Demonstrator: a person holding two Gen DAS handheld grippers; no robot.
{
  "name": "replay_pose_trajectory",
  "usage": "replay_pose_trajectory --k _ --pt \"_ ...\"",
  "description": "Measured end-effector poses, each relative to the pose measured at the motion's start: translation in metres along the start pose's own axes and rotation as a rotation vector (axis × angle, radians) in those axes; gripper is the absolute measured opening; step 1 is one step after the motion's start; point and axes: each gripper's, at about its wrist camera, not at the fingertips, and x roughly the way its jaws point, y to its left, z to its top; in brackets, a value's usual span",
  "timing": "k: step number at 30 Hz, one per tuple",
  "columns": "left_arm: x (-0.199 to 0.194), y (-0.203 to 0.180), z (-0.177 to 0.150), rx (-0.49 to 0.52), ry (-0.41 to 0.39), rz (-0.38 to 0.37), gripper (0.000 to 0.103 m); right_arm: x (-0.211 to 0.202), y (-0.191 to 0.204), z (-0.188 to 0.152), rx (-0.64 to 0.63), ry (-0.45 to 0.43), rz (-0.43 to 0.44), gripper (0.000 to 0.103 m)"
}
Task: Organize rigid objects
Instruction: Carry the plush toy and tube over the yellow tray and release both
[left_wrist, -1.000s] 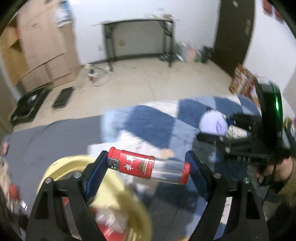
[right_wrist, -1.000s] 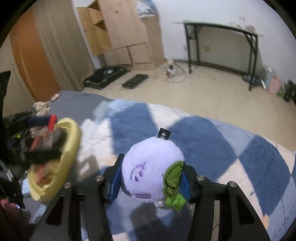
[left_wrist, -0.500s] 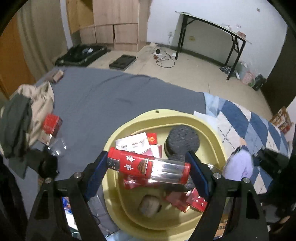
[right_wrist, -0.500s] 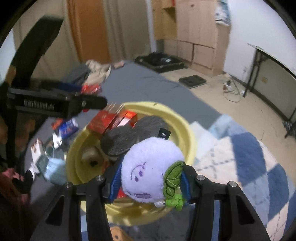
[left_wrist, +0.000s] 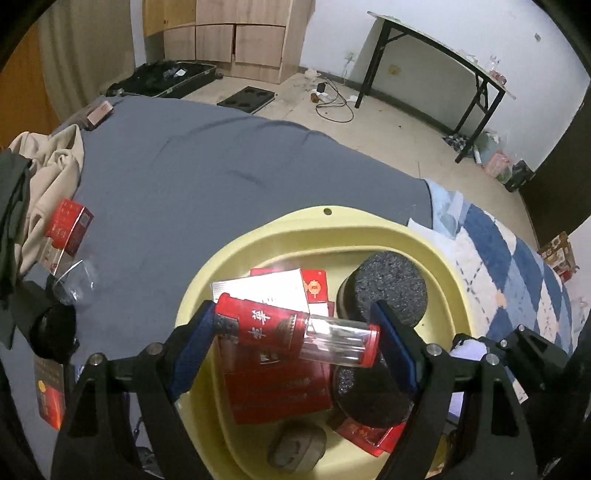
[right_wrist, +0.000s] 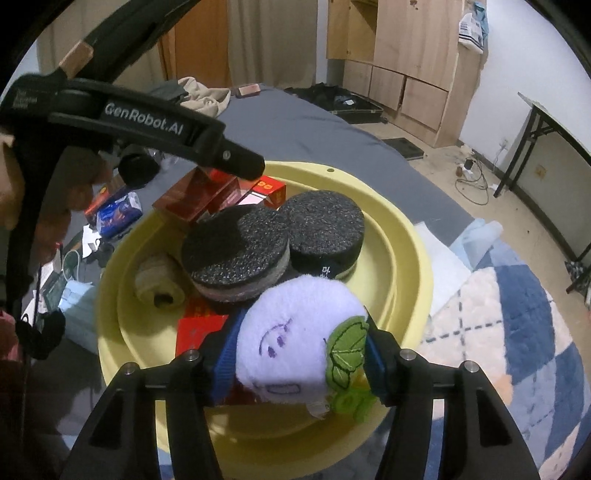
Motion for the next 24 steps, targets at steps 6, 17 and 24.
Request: replay_pose_trajectory --k 6,17,24 --pt "-0.003 0.000 -0.001 -0.023 0.008 0.009 0.088 0.000 -0.005 -0.007 0.028 -0.019 0.025 0.080" --pt "-0.092 -0.055 -0.001 -0.110 -0.172 0.048 0.103 -0.089 -0.065 -0.034 0.079 -0.181 0.040 0.103" --pt "-0.105 -0.120 -0.075 -0.259 -0.234 0.115 0.103 -0.128 -0.132 -0.058 0.047 -0.153 -0.012 0.103"
